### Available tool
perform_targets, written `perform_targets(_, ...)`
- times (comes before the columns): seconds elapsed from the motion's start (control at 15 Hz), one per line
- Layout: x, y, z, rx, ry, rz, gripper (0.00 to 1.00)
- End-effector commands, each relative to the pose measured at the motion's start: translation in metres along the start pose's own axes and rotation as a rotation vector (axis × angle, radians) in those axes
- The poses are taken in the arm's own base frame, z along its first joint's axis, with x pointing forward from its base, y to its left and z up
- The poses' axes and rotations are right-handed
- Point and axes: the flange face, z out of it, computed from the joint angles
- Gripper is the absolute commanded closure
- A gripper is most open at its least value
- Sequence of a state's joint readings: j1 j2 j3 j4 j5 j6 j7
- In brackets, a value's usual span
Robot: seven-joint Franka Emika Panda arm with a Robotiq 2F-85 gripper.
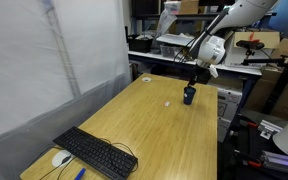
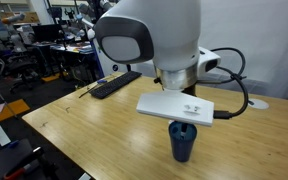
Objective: Remove the marker out of the cup and put it on the table
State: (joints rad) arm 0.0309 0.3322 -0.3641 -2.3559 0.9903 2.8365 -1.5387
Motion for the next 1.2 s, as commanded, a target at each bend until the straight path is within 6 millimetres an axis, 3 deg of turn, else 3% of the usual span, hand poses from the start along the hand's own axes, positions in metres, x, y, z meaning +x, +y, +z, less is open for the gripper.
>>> perform_targets(0.0, -0.005, -0.003, -0.002, -0.007, 0.005, -0.01, 0.63)
perform_targets(0.4, -0.009, -0.002, 0.014, 0.007, -0.019, -0.002, 0.64)
perform_targets(0.87, 0.003, 0.009, 0.032, 0.011, 0.004, 0.011, 0.55)
perform_targets(1.07, 0.007, 0.016, 0.037, 0.007, 0.017, 0.031, 0.41)
perform_targets(1.13, 0.006, 0.017, 0.039, 0.007, 0.016, 0.039, 0.44)
